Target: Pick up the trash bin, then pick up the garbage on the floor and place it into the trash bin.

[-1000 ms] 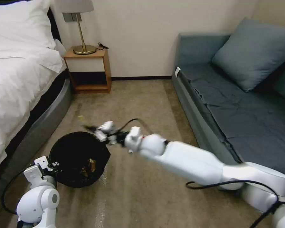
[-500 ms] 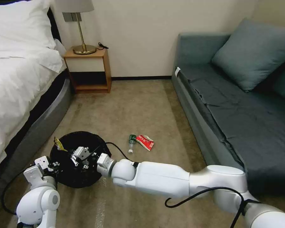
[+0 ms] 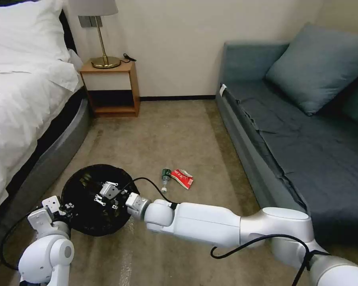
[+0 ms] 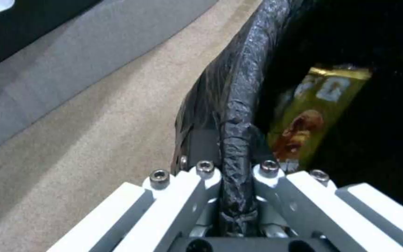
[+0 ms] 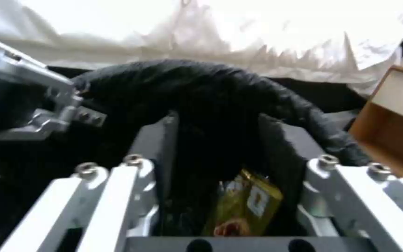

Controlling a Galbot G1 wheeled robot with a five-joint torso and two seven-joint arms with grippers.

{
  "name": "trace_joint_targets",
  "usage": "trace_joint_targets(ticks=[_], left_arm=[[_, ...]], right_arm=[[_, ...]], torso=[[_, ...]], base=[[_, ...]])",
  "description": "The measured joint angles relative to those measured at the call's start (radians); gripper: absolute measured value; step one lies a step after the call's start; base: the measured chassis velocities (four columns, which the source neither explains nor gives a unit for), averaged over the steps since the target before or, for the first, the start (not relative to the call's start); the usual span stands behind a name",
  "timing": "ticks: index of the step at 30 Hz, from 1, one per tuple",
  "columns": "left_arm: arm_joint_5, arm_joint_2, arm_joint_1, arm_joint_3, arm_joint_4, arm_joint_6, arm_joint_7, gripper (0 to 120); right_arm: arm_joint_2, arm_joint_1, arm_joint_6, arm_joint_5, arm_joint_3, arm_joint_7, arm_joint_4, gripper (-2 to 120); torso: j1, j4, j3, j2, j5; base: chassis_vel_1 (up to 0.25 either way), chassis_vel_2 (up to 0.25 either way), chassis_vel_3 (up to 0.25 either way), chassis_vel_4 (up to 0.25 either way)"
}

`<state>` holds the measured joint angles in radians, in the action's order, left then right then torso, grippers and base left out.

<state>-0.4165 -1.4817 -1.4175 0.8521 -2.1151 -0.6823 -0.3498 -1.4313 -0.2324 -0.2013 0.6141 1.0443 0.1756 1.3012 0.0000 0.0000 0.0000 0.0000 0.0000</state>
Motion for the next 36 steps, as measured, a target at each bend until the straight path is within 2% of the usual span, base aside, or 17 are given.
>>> trace_joint_targets(ticks=[7, 8, 9, 12, 14, 15, 18, 20, 23, 24, 25, 26, 27, 30, 31, 34, 36], left_arm=[[-0.017, 0.006, -0.002, 0.010, -0.010, 0.000, -0.001, 2], [-0.023, 0.008, 0.000, 0.013, -0.011, 0.000, -0.001, 2], [-0.023, 0.008, 0.000, 0.013, -0.011, 0.000, -0.001, 2], [-0.035, 0.015, 0.003, 0.018, -0.016, 0.000, -0.001, 2], [-0.039, 0.019, 0.003, 0.020, -0.017, 0.000, -0.001, 2], [-0.039, 0.019, 0.003, 0.020, -0.017, 0.000, -0.001, 2], [-0.042, 0.023, 0.003, 0.021, -0.017, 0.002, 0.001, 2], [-0.043, 0.023, 0.002, 0.022, -0.017, 0.004, 0.003, 2], [-0.044, 0.024, -0.001, 0.023, -0.017, 0.011, 0.011, 2], [-0.044, 0.024, -0.002, 0.023, -0.017, 0.011, 0.011, 2], [-0.044, 0.023, -0.004, 0.024, -0.017, 0.012, 0.013, 2], [-0.044, 0.023, -0.004, 0.024, -0.017, 0.012, 0.013, 2], [-0.043, 0.022, -0.005, 0.024, -0.017, 0.014, 0.014, 2], [-0.042, 0.024, -0.005, 0.030, -0.013, 0.020, 0.017, 2], [-0.042, 0.024, -0.005, 0.030, -0.013, 0.020, 0.017, 2], [-0.043, 0.028, -0.005, 0.037, -0.012, 0.023, 0.021, 2], [-0.044, 0.030, -0.005, 0.039, -0.013, 0.023, 0.021, 2]], right_arm=[[0.074, 0.017, 0.032, -0.003, -0.105, 0.051, 0.127, 78], [0.102, 0.013, 0.067, 0.009, -0.176, 0.085, 0.202, 85], [0.102, 0.013, 0.067, 0.009, -0.176, 0.085, 0.202, 85], [0.188, -0.020, 0.180, 0.048, -0.353, 0.179, 0.384, 97], [0.280, -0.066, 0.247, 0.061, -0.475, 0.229, 0.480, 99], [0.280, -0.066, 0.247, 0.061, -0.475, 0.229, 0.480, 99], [0.449, -0.226, 0.317, 0.051, -0.699, 0.268, 0.606, 100], [0.478, -0.275, 0.329, 0.044, -0.756, 0.270, 0.639, 100], [0.552, -0.504, 0.380, 0.001, -0.993, 0.306, 0.785, 100], [0.554, -0.520, 0.381, -0.003, -1.005, 0.309, 0.793, 100], [0.561, -0.673, 0.386, -0.044, -1.111, 0.324, 0.856, 100], [0.561, -0.673, 0.386, -0.044, -1.111, 0.324, 0.856, 100], [0.553, -0.763, 0.370, -0.088, -1.168, 0.325, 0.879, 100], [0.497, -1.018, 0.307, -0.240, -1.286, 0.309, 0.933, 100], [0.497, -1.018, 0.307, -0.240, -1.286, 0.309, 0.933, 100], [0.411, -1.204, 0.245, -0.404, -1.323, 0.295, 0.967, 100], [0.389, -1.238, 0.234, -0.431, -1.322, 0.293, 0.972, 100]], torso=[[0.000, 0.0001, 0.000, 0.000, 0.0000], [0.000, 0.0003, 0.000, 0.000, 0.0001], [0.000, 0.0003, 0.000, 0.000, 0.0001], [0.000, 0.0004, 0.000, 0.000, 0.0003], [0.000, 0.0005, 0.000, 0.000, 0.0003], [0.000, 0.0005, 0.000, 0.000, 0.0003], [0.000, -0.0008, 0.000, 0.000, 0.0007], [0.000, -0.0009, 0.000, 0.000, 0.0007], [0.000, -0.0002, 0.000, 0.000, 0.0004], [0.000, -0.0002, 0.000, 0.000, 0.0003], [0.000, -0.0004, 0.000, 0.000, 0.0005], [0.000, -0.0004, 0.000, 0.000, 0.0005], [0.000, 0.0002, 0.000, 0.000, 0.0004], [0.000, -0.0004, 0.000, 0.000, 0.0003], [0.000, -0.0004, 0.000, 0.000, 0.0003], [0.000, -0.0001, 0.000, 0.000, -0.0002], [0.000, 0.0000, 0.000, 0.000, -0.0001]], base=[[0.000, 0.000, 0.000, 0.000], [0.000, 0.000, 0.000, 0.000], [0.000, 0.000, 0.000, 0.000], [0.000, 0.000, 0.000, 0.000], [0.000, 0.000, 0.000, 0.000], [0.000, 0.000, 0.000, 0.000], [0.000, 0.000, 0.000, 0.000], [0.000, 0.000, 0.000, 0.000], [0.000, 0.000, 0.000, 0.000], [0.000, 0.000, 0.000, 0.000], [0.000, 0.000, 0.000, 0.000], [0.000, 0.000, 0.000, 0.000], [0.000, 0.000, 0.000, 0.000], [0.000, 0.000, 0.000, 0.000], [0.000, 0.000, 0.000, 0.000], [0.000, 0.000, 0.000, 0.000], [0.000, 0.000, 0.000, 0.000]])
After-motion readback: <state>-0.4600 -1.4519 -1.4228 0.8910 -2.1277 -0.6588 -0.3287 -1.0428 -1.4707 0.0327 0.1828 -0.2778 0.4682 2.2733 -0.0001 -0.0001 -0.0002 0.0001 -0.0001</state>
